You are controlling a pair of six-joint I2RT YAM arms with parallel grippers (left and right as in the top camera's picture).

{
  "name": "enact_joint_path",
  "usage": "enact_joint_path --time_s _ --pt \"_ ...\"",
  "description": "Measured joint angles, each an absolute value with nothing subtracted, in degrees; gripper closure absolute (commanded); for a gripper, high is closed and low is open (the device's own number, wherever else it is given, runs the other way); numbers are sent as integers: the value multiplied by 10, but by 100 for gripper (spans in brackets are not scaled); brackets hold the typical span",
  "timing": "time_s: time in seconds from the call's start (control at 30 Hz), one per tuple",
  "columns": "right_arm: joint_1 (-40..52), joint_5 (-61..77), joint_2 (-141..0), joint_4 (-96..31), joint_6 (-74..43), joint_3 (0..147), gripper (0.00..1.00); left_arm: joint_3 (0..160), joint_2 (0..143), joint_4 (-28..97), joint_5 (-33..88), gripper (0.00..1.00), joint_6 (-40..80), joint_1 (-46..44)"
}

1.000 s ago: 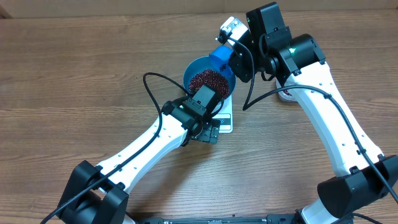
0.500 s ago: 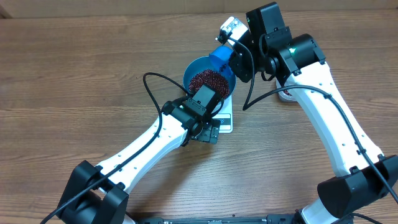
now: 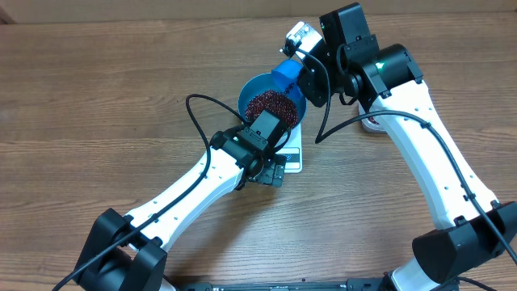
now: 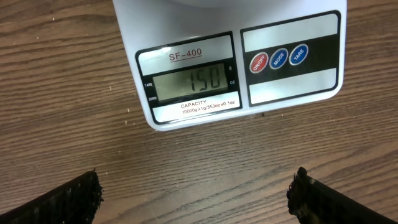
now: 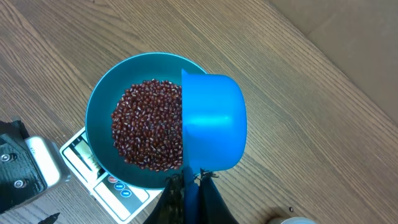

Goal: Scoop item into bowl and weigh 150g on scale

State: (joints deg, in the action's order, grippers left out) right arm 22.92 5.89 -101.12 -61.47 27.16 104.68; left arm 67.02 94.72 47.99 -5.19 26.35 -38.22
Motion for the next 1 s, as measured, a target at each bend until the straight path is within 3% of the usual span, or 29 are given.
enact_joint_path --time_s 0.77,1.0 --pt "228 58 -1011 -609 259 1047 96 670 947 480 -52 0 263 -382" --pt "191 121 -1011 -606 226 1047 96 670 947 480 -52 0 263 -382"
